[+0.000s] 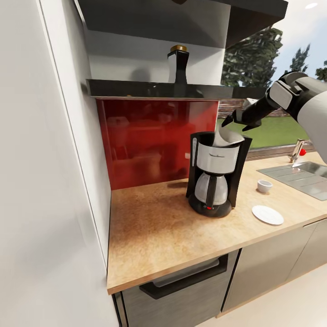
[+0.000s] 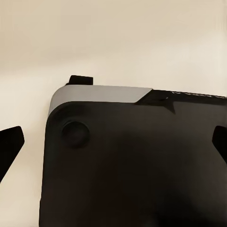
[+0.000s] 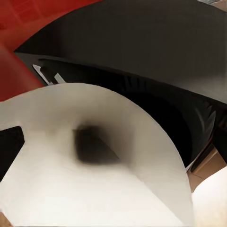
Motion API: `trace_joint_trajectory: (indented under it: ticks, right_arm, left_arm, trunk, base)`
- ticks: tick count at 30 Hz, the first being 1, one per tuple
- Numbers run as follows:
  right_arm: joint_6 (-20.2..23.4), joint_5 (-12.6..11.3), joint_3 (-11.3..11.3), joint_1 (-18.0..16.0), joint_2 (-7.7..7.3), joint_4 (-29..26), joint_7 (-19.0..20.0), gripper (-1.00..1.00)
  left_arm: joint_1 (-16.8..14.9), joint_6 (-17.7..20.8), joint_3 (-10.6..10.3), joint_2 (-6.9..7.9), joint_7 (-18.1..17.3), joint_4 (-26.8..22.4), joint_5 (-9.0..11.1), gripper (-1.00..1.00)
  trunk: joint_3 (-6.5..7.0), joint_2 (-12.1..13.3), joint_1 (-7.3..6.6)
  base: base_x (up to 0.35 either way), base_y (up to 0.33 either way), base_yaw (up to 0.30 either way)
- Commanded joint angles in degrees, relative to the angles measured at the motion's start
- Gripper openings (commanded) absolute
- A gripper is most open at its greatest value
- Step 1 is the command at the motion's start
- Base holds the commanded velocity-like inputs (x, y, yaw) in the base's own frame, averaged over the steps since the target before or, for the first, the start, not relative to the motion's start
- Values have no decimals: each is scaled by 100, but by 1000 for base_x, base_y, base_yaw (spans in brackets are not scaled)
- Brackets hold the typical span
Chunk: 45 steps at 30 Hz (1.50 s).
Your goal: Set up a coffee station on the kitchen countertop: keep the coffee maker on the countertop, move the bottle of coffee from the kitchen shelf to the counter next to the coffee maker, place a paper coffee filter on top of the coffee maker, put the saucer next to the coffee maker with the coffee cup on the saucer, and place the electric kettle next to the coffee maker.
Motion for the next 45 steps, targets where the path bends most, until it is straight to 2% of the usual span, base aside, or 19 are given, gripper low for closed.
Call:
trace_joint_trajectory:
  ticks: [1,7,17,24,40,45]
  right_arm:
    - [10,-58,51,-8,-1,7,10,100]
    - [10,-190,43,-15,-23,-157,10,100]
    - [16,-239,42,-17,-27,-367,10,100]
    - [19,-407,42,-22,-60,-423,10,100]
    - [19,-419,36,-25,-100,-426,10,100]
    - [15,-428,34,-25,-263,-426,10,100]
  left_arm:
    - [-2,-5,33,-4,0,-3,4,100]
    - [-2,-5,33,-4,0,-3,5,100]
    - [-2,-5,33,-4,0,-1,0,100]
    - [-2,-5,33,-4,0,-3,1,100]
    - [-2,-5,33,-4,0,-1,0,100]
    - [-2,-5,33,-4,0,-2,1,100]
  trunk:
    - [-7,-4,0]
    - [-7,-4,0]
    - [-7,-4,0]
    - [-7,-4,0]
    - [-7,-4,0]
    - [-7,-4,0]
  base:
    - [0,0,0]
    - [0,0,0]
    - [0,0,0]
    - [0,0,0]
    - [-63,-1,0]
    - [-135,-90,0]
